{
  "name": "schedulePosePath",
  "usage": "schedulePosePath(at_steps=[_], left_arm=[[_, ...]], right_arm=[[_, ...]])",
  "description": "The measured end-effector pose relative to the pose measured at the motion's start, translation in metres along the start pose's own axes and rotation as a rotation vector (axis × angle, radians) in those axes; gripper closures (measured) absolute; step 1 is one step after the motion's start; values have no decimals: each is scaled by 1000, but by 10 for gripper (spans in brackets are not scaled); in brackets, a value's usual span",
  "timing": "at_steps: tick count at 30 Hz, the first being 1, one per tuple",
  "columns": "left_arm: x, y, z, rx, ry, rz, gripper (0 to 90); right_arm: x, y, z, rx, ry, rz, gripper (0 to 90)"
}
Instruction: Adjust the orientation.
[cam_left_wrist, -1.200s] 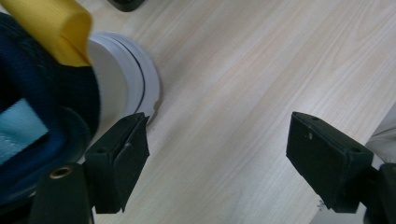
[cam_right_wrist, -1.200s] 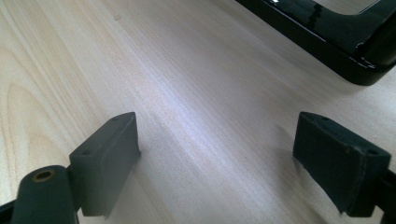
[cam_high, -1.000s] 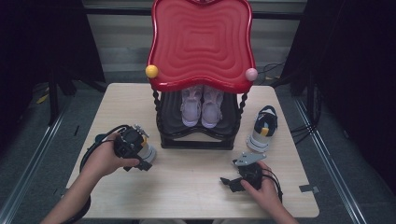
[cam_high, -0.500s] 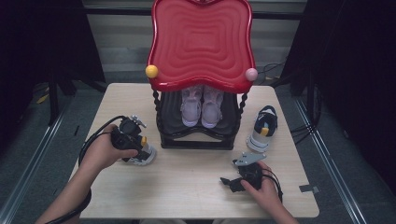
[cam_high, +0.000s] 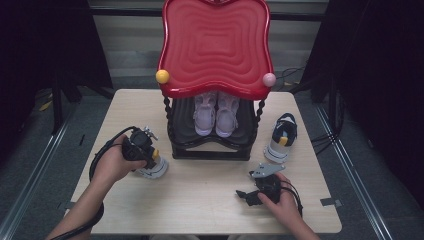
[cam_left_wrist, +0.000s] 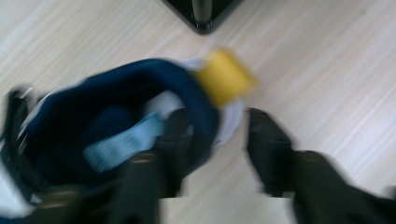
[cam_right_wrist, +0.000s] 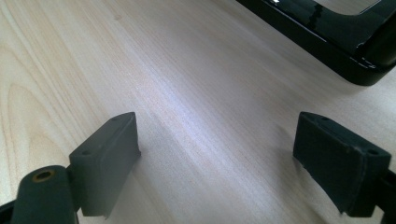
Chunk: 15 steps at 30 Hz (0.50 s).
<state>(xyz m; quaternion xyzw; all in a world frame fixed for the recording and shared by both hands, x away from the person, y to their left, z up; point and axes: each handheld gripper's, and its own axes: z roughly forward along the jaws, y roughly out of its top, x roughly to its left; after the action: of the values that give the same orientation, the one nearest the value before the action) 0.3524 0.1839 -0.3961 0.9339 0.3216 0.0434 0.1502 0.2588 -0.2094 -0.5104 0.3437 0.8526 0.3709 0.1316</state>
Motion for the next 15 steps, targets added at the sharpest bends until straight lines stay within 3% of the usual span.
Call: schedulePosePath(at_steps=[6,10,15], left_arm=[[-4,-8,-5,33,-44,60,701],[-8,-15,-8,48,-80,72,699],[-9,-17,-8,42,-117,-7,563]], right_arm=[[0,0,0,0,0,-1,135],[0,0,0,0,0,-1,135],[0,0,0,0,0,-1,135]])
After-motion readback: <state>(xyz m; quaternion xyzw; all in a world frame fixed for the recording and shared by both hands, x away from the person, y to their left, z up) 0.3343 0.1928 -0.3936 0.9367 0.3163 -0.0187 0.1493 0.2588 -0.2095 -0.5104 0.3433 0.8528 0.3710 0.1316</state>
